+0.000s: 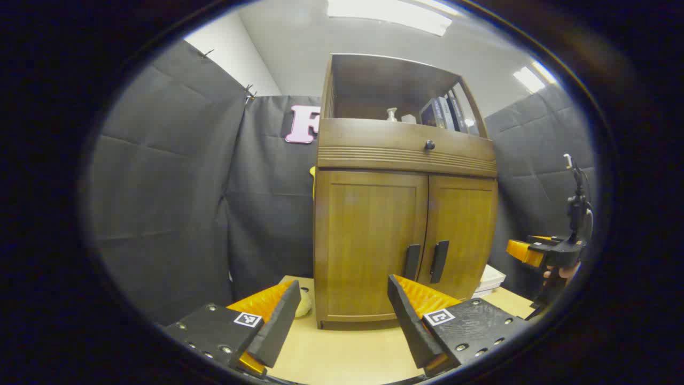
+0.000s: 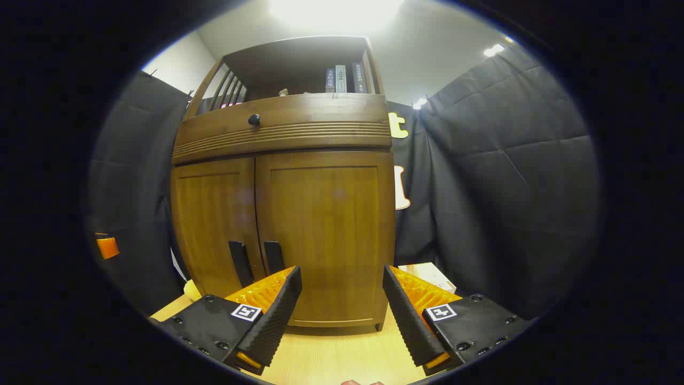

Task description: Open the right door of the double-door shoe cabinet with the right hand, and open the left door with the left hand.

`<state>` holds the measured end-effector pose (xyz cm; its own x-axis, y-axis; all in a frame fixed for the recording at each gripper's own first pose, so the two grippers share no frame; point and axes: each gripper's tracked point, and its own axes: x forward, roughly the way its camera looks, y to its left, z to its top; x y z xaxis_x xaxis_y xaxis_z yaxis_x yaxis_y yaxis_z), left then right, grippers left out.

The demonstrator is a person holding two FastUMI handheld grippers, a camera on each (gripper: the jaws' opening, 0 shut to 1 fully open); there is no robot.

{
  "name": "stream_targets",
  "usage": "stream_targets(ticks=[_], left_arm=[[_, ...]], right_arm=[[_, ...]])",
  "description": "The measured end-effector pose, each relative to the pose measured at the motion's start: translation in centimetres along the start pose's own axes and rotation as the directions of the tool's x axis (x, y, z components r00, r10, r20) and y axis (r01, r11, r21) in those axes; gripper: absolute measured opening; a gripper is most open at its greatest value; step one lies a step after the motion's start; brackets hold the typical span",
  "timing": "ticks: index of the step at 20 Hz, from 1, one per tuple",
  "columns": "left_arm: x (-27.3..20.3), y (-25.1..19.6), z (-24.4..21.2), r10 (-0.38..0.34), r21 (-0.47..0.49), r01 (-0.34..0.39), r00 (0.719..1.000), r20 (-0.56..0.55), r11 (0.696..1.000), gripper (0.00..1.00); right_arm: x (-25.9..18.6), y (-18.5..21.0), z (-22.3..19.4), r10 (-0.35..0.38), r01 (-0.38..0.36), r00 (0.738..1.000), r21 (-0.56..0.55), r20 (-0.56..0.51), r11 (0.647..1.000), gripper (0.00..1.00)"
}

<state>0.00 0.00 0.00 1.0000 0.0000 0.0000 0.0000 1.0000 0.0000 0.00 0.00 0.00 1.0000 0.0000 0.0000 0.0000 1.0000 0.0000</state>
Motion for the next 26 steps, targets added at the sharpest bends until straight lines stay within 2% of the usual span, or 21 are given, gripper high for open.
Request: stream_targets(ticks=[1,4,16,26], left_arm=[[-0.1,0.2,-0.4,-0.003,-0.015,0.003,1.000,-0.006,1.000,0.95],[-0.7,0.4,-1.5,-0.007,-0.037,0.007,1.000,-0.015,0.999,0.95],[-3.0,-1.5,-2.7,-0.018,0.033,0.019,0.999,-0.030,0.999,0.95],[-5.0,-1.5,-3.4,0.007,0.018,-0.006,0.999,-0.041,1.000,0.95]], right_arm=[[-0.2,0.1,-0.2,0.005,-0.005,1.000,-0.005,-0.007,1.000,0.96],[-1.3,0.2,-0.4,0.025,-0.025,0.999,0.000,-0.021,1.000,0.94],[-2.3,0.1,-0.7,0.051,-0.051,0.997,-0.006,-0.049,0.999,0.94],[-2.0,0.4,-0.3,0.093,-0.092,0.995,0.014,-0.037,0.996,0.96]])
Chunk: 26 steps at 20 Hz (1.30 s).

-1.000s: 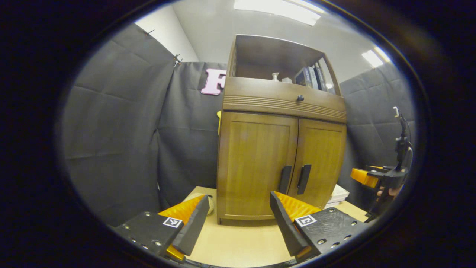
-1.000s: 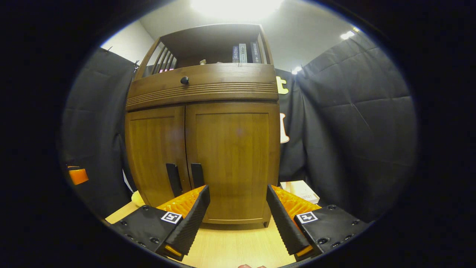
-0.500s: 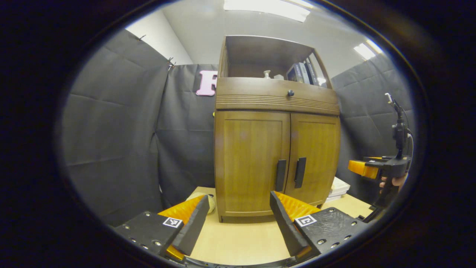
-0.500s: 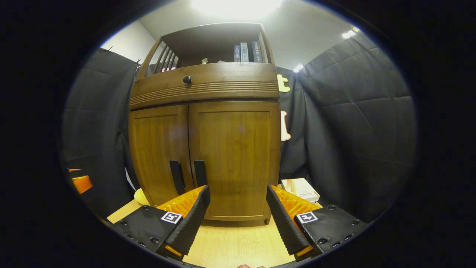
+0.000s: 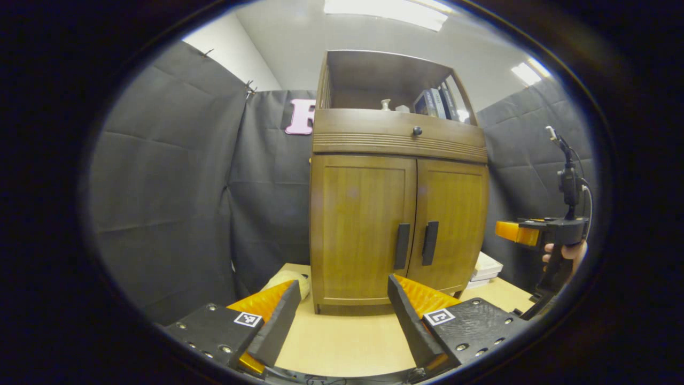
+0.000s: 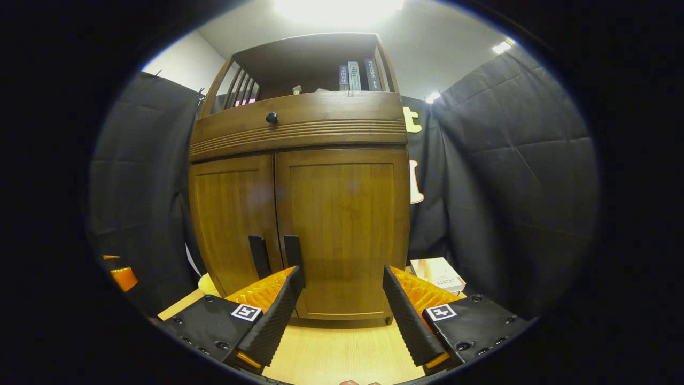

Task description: Open the right door of the double-door shoe cabinet with the right hand, and open the left door with the left hand.

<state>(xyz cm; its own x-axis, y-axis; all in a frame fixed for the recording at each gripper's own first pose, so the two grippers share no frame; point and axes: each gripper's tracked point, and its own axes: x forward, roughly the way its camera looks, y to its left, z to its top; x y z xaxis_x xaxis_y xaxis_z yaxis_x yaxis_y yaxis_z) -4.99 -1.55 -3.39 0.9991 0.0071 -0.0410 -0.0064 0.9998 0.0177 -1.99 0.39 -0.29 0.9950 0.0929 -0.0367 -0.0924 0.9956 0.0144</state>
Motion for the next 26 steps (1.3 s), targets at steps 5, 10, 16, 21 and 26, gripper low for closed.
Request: stream_targets(ticks=[5,10,16,21,26], left_arm=[[-1.1,0.5,-0.3,0.018,-0.008,-0.018,1.000,-0.003,1.000,0.95],[-2.1,1.2,-0.9,0.049,-0.022,-0.049,0.999,-0.016,0.999,0.95],[-3.7,2.2,-1.9,0.101,-0.031,-0.103,0.994,-0.043,0.994,0.95],[-4.4,3.5,-2.3,0.167,-0.032,-0.169,0.984,-0.060,0.985,0.95],[-5.0,4.9,-3.3,0.249,-0.038,-0.253,0.965,-0.084,0.967,0.95]], right_arm=[[2.2,1.9,0.9,0.052,-0.052,0.999,-0.001,-0.008,0.999,0.94],[4.7,3.7,1.6,0.089,-0.089,0.996,0.005,-0.012,0.996,0.94],[8.1,6.4,2.0,0.133,-0.133,0.991,0.010,-0.004,0.991,0.94],[11.0,7.8,1.0,0.143,-0.143,0.990,0.000,-0.019,0.990,0.94],[14.3,8.6,-1.0,0.136,-0.138,0.989,-0.028,-0.063,0.990,0.94]])
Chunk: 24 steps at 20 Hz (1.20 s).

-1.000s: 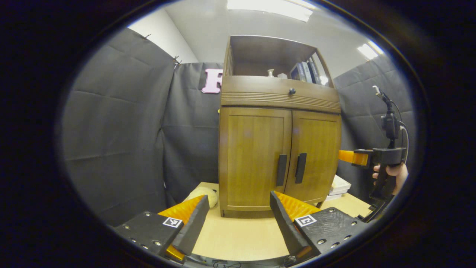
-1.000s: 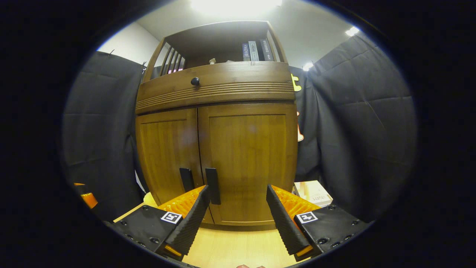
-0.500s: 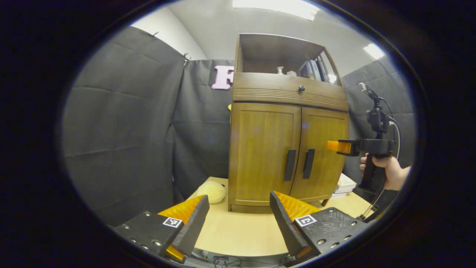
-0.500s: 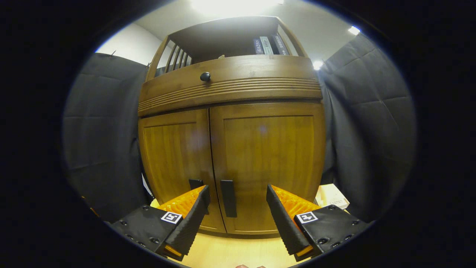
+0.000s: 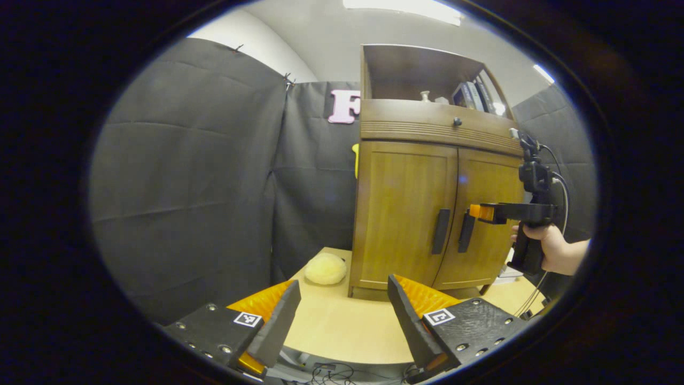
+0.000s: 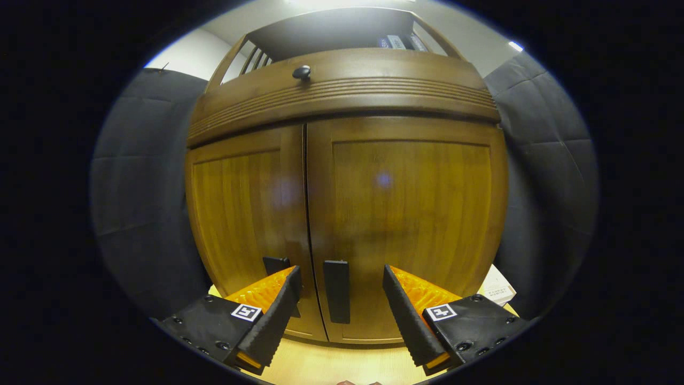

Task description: Open the right door of the double-door shoe cabinet with the right hand, and open the left door with the left hand.

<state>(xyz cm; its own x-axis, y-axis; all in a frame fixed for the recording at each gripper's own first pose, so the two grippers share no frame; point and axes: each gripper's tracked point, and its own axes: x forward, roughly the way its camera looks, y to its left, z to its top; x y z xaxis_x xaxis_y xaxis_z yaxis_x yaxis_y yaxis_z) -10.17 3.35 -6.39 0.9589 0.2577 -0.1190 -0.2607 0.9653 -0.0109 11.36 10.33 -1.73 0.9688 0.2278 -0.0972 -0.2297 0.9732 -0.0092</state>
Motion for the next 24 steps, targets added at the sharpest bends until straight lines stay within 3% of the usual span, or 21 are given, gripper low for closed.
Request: stream_targets(ticks=[7,13,15,19,20,23,24], left_arm=[[0.3,1.1,-0.9,0.102,-0.023,-0.103,0.994,-0.029,0.994,0.95],[0.5,0.4,-0.3,0.124,-0.013,-0.125,0.992,-0.036,0.992,0.95],[0.6,0.2,0.0,0.119,-0.011,-0.120,0.992,-0.036,0.993,0.95],[0.9,-0.7,0.0,0.098,0.003,-0.098,0.995,-0.034,0.995,0.95],[1.2,-1.3,-0.3,0.094,0.005,-0.094,0.995,-0.035,0.996,0.95],[1.2,-1.8,-0.5,0.084,0.004,-0.084,0.996,-0.033,0.996,0.95],[0.8,-1.9,-0.5,0.085,0.007,-0.084,0.996,-0.034,0.996,0.95]], right_arm=[[4.7,0.0,-2.9,-0.020,0.017,0.998,-0.049,-0.063,0.999,0.96],[6.5,0.2,-3.9,-0.028,0.023,0.997,-0.060,-0.072,0.998,0.97],[6.5,0.0,-4.0,-0.036,0.030,0.997,-0.087,-0.069,0.996,0.89],[6.7,0.8,-4.5,-0.009,0.007,0.995,-0.019,-0.104,1.000,0.48],[6.3,0.9,-4.4,-0.009,0.009,0.995,-0.005,-0.101,1.000,0.33],[6.6,0.8,-4.6,-0.010,0.009,0.994,-0.008,-0.105,1.000,0.34],[6.5,0.9,-4.5,0.001,-0.001,0.994,-0.006,-0.105,1.000,0.27]])
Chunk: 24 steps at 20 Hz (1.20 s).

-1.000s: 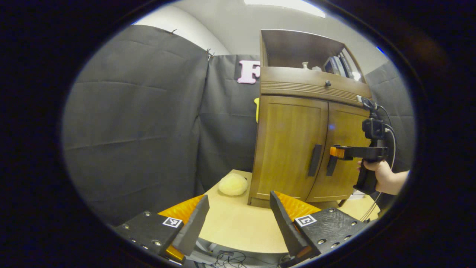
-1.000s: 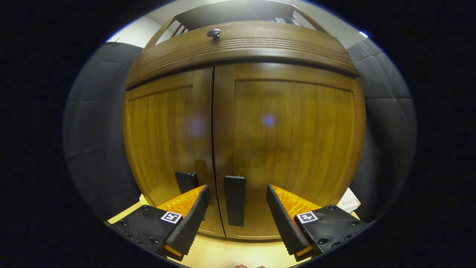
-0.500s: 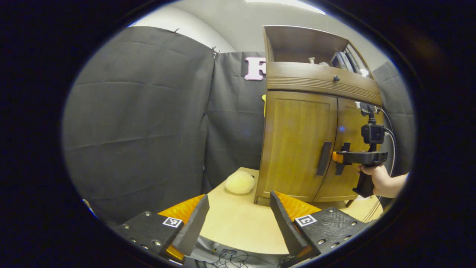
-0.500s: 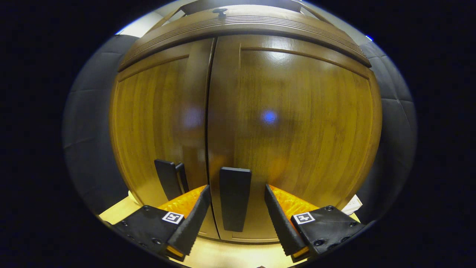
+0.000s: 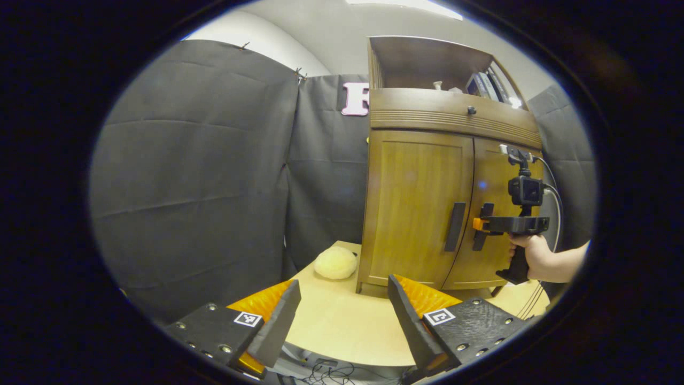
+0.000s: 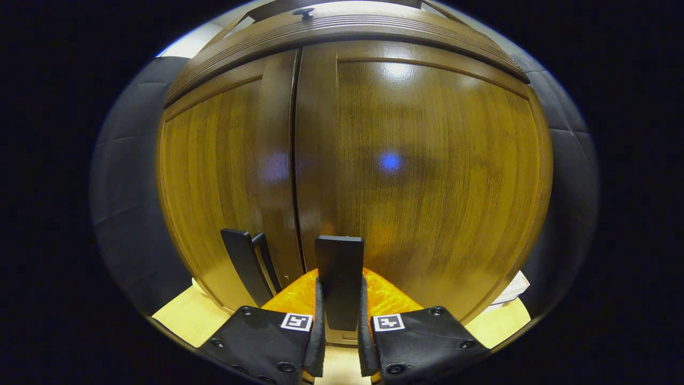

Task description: Open the right door of the double-door shoe cabinet with the right hand, and open the left door with the left hand.

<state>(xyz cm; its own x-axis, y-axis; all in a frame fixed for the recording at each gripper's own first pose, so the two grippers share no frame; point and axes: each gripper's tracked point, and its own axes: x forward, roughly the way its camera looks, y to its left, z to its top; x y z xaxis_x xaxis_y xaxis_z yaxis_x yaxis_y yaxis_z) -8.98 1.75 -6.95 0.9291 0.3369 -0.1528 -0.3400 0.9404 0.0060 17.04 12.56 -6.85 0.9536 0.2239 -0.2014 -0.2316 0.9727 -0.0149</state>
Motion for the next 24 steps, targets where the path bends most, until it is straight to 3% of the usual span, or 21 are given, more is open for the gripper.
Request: stream_targets(ticks=[1,3,5,16,18,24], left_arm=[[-0.1,0.1,0.1,0.002,0.001,-0.002,1.000,0.000,1.000,0.95],[-0.1,0.1,0.0,0.001,-0.002,-0.001,1.000,0.001,1.000,0.96],[-0.4,0.1,-0.2,-0.004,-0.008,0.004,1.000,-0.002,1.000,0.96],[-2.3,-0.5,-0.2,-0.070,-0.008,0.070,0.997,0.010,0.998,0.96],[-2.6,-0.7,-0.4,-0.088,-0.013,0.088,0.996,0.006,0.996,0.96],[-2.9,-1.1,-0.6,-0.150,-0.006,0.150,0.989,0.006,0.989,0.94]], right_arm=[[0.2,0.1,0.0,0.020,-0.020,1.000,0.017,0.004,1.000,0.27],[-0.2,0.6,0.1,0.059,-0.059,0.998,0.058,0.000,0.997,0.14],[-0.1,0.4,-0.2,0.081,-0.080,0.997,0.025,-0.016,0.996,0.04],[-0.1,0.5,-0.2,0.089,-0.089,0.996,0.016,-0.028,0.996,0.03],[-0.1,0.5,-0.1,0.091,-0.091,0.995,0.020,-0.028,0.996,0.07],[0.1,0.4,-0.2,0.080,-0.080,0.996,0.018,-0.027,0.997,0.03]])
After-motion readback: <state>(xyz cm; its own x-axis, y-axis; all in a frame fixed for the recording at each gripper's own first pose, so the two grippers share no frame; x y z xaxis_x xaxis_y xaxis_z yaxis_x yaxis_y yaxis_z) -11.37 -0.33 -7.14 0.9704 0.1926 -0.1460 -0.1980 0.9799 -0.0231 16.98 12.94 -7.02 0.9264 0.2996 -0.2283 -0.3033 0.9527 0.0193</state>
